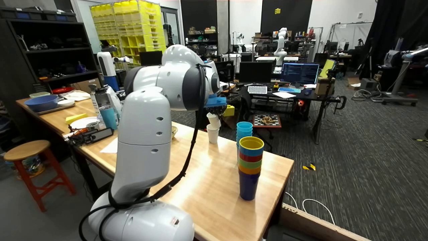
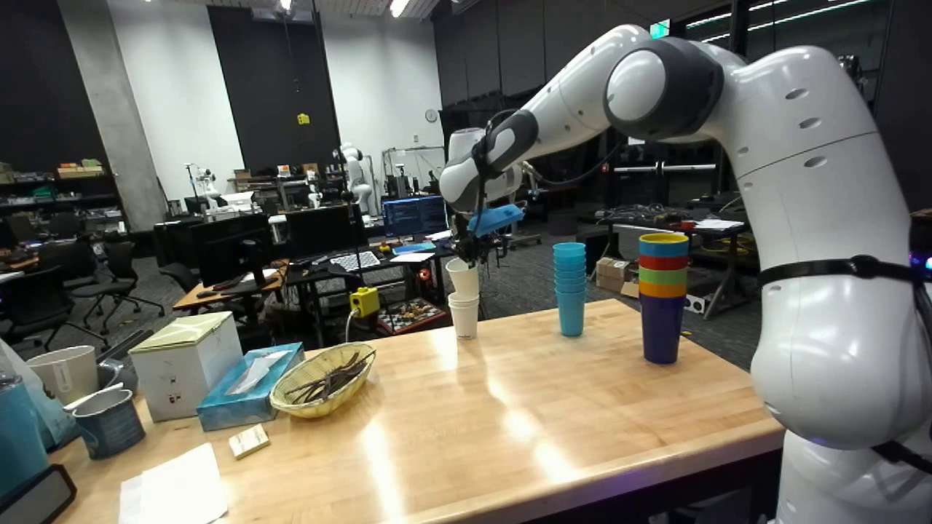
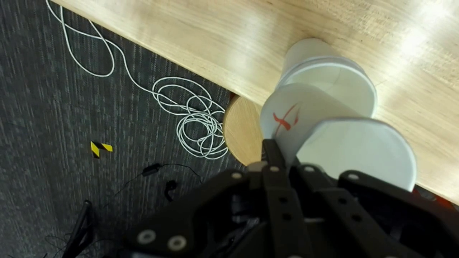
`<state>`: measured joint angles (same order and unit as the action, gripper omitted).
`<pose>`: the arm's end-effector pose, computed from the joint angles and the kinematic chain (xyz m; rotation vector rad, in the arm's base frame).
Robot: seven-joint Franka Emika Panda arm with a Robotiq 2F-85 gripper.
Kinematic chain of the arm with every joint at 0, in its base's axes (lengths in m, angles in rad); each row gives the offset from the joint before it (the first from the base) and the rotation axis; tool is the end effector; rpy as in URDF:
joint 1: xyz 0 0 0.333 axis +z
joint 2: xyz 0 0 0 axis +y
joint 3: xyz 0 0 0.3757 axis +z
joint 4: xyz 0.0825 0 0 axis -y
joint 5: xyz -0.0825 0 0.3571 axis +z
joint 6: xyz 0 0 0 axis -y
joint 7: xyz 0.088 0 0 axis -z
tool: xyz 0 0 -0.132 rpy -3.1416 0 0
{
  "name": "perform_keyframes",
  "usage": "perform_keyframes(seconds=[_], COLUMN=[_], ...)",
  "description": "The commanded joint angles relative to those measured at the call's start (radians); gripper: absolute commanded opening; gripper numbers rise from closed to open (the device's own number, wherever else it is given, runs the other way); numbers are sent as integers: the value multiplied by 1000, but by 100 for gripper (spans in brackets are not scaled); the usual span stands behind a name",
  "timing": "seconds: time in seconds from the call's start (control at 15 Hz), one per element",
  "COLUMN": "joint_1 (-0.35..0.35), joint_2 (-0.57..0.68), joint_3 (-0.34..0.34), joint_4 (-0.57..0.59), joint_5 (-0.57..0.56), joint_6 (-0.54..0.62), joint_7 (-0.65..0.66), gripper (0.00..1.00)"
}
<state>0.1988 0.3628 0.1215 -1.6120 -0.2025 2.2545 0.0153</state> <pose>0.6637 0.1974 0.4899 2.9648 0.5960 0.4584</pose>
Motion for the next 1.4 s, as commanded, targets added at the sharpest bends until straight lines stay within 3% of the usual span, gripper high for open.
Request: perform_keyframes(seconds=[0.0, 0.93, 1.0, 1.13, 1.33], joint_1=[9, 16, 17, 15, 13], joint_2=[3, 19, 22, 25, 20], joint_3=[-2, 10, 9, 9, 10], joint_4=[21, 14, 11, 7, -2], joint_5=[8, 30, 27, 29, 34], joint_6=[-29, -54, -51, -48, -44], joint_7=[6, -5, -4, -4, -7], gripper=[1, 1, 28, 32, 50])
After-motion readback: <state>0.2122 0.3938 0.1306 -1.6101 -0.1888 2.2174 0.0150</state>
